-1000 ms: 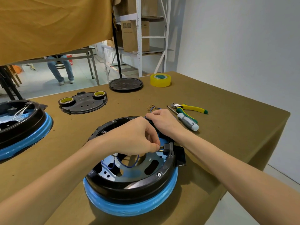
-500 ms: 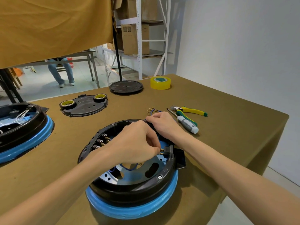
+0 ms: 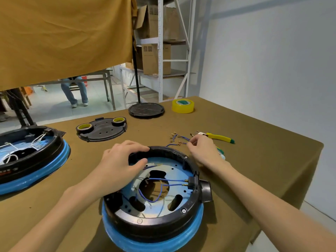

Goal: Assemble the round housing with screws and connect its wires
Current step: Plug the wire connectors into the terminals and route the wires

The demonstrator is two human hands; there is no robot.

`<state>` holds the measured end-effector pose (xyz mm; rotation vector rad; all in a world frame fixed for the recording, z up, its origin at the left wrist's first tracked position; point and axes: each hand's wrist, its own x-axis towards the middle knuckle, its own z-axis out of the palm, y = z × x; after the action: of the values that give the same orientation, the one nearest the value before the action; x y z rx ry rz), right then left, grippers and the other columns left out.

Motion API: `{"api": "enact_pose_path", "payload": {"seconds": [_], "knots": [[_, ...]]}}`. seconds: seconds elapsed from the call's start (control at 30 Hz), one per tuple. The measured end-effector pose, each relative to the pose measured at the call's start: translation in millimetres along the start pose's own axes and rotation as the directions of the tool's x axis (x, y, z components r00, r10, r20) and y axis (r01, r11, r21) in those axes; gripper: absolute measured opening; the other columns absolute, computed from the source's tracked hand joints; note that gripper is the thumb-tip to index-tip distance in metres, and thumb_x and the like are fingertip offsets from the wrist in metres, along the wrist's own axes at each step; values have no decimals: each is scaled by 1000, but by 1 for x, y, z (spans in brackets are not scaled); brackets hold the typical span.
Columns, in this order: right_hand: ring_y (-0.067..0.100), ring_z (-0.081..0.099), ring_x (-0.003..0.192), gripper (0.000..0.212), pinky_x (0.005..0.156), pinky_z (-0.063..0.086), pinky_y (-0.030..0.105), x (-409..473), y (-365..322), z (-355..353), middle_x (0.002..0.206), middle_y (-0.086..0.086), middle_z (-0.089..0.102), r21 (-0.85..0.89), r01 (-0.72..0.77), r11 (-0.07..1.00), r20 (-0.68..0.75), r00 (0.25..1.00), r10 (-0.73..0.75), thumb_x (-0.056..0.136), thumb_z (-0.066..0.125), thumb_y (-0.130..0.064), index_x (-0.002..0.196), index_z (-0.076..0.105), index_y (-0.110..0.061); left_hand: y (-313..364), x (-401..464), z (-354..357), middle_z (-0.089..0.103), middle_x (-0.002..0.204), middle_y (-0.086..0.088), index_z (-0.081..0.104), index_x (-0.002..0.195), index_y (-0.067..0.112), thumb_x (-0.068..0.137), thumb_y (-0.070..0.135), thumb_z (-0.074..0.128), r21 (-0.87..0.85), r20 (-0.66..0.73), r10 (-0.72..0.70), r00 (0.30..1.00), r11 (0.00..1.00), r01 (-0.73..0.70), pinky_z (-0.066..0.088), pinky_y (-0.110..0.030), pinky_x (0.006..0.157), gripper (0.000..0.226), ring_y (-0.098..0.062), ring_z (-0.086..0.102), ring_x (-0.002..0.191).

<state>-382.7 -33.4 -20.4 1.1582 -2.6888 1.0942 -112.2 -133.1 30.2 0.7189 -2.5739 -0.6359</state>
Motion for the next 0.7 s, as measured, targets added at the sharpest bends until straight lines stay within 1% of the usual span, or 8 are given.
{"api": "enact_pose_path", "payload": {"seconds": [0.1,0.2,0.3,0.4,0.47,0.57,0.63,0.7], "knots": [[27,66,100,30,87,57,43,6,-3,7,115,9,67,-172,31,985,109,994,-12,95,61,-30,118,68,-13,-10,3,2,52,138,21,59,139,34,102,36,56,-45,37,-17,999,999,19,39,-39,116,36,-5,49,128],[30,64,109,34,90,55,40,14,-7,11,127,10,59,-307,117,944,154,985,-72,98,58,-30,127,66,-15,-21,-2,9,50,137,27,59,140,32,104,31,54,-99,10,18,1000,995,-17,39,-25,112,36,9,47,126],[30,66,102,24,90,57,41,25,-7,12,116,11,68,-328,113,938,149,987,-67,100,58,-26,113,71,-11,-28,-5,12,49,134,38,60,137,38,104,32,54,-128,-30,31,999,991,-35,41,-24,111,33,19,43,125],[31,69,94,20,86,57,42,34,-3,9,102,14,74,-295,65,953,152,988,-21,99,61,-22,100,73,-6,-30,-5,14,50,132,40,61,134,40,104,29,56,-158,-71,32,997,986,-43,42,-21,109,33,21,44,124],[29,67,92,17,81,54,37,35,-3,6,98,10,73,-218,76,973,122,991,-50,99,63,-20,93,73,-7,-31,-4,15,52,133,39,62,132,40,103,27,57,-164,-86,35,996,985,-49,41,-19,108,33,21,44,123],[21,65,87,11,75,49,31,24,-7,-1,90,0,70,61,131,990,15,991,-132,99,65,-20,91,70,-15,-32,-4,17,53,133,39,64,130,40,102,27,59,-165,-97,39,995,985,-54,40,-18,107,31,21,44,123],[18,65,81,10,71,53,31,13,-16,-9,86,0,72,226,194,954,-59,981,-185,99,67,-20,94,71,-13,-32,-3,17,53,132,39,65,129,40,102,26,60,-166,-103,42,994,984,-58,41,-18,107,31,21,45,123],[14,63,68,11,60,52,28,-2,-30,-20,81,2,73,409,217,886,-48,975,-217,100,65,-18,95,72,-12,-32,-4,16,54,132,38,65,128,40,102,26,60,-179,-107,41,993,982,-60,42,-21,110,30,20,46,123]]}}
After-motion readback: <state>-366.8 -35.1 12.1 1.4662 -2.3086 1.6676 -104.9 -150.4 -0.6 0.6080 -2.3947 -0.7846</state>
